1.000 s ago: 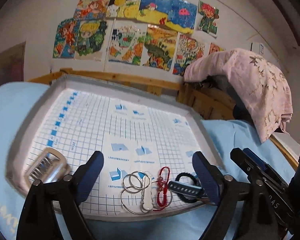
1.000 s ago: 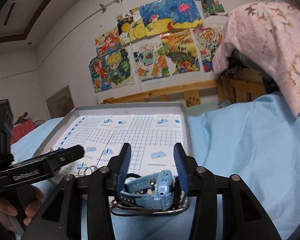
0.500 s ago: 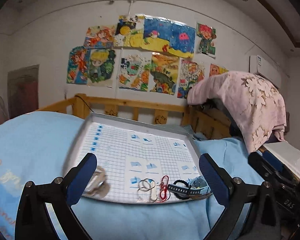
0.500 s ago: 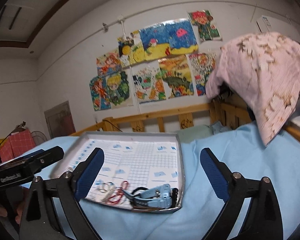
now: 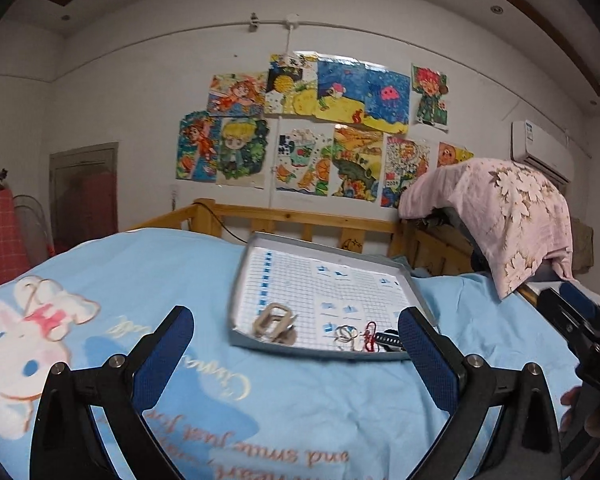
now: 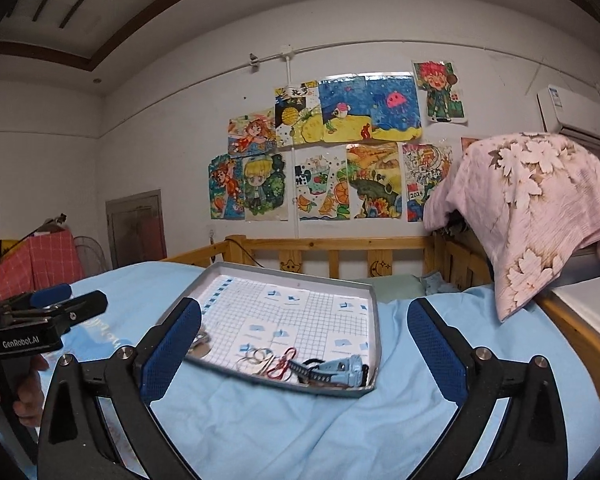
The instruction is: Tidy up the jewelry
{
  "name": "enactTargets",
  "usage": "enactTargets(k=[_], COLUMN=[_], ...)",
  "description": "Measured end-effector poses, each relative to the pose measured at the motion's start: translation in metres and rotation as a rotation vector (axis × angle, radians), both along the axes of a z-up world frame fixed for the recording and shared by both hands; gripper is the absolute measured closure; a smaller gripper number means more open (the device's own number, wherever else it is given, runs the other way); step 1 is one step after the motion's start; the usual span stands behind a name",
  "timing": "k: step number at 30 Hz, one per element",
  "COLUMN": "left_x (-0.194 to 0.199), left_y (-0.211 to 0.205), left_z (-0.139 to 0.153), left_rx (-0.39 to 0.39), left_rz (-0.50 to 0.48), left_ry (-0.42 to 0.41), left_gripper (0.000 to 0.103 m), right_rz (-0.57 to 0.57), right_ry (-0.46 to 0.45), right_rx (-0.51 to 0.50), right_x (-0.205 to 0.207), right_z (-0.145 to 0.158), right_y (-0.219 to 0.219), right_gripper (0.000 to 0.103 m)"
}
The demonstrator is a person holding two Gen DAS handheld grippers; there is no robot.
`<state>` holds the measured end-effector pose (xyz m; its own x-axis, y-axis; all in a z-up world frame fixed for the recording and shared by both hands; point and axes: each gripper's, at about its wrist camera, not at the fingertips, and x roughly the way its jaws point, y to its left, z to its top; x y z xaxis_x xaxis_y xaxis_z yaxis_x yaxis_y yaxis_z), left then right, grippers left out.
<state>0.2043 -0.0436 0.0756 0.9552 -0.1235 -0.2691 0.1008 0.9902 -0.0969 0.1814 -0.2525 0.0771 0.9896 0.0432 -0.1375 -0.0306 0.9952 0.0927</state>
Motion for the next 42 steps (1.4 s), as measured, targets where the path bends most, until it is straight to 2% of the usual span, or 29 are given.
enactTargets(k=[5,13,17,22,25,27,34,42], left_x=[-0.031,-0.070,-0.082,-0.094,-0.109,-0.117,-0.138,-0.146], left_y=[0.018,0.044,0.054,0.050,0.043,0.042,0.059,0.066], left_z=[0.001,-0.004,-0.014,-0.034,-0.046,-0.051,-0.062,-0.068], left_rx=[-0.004,0.006,-0.012,0.032,0.090,0.101,0.026,0.010], left_rz=[0.010,0.018,0.037,0.003,-0.035,-0.036,-0.024,-0.005], left_ry=[-0.012,-0.027,-0.035,-0.016,-0.038,-0.050,-0.057,-0.069], left_gripper=[0.000,0.000,0.000,0.000,0.000,0.000,0.000,0.000], right_rz=[-0.005,-0.032,-0.057,-0.104,-0.128,-0.134,-0.146,-0.158], right_ry=[-0.031,-0.103,-0.117,-0.081,-0.058,-0.052,-0.023,0.023], right_rx=[0.022,-0.006,-0.030,-0.030,-0.039,-0.048,-0.052,-0.042], right_x=[-0.039,-0.089,-0.113,-0.135,-0.144,-0.149,-0.165,-0.179], right_z=[0.001,0.018,0.009,-0.015,-0.025,-0.030,-0.036,-0.046], right_y=[0.013,0.043,0.060,0.070,0.073,0.074,0.080,0.079], right_gripper=[0.002,0.002,0.002,0.002,0.002,0.002,0.002,0.002])
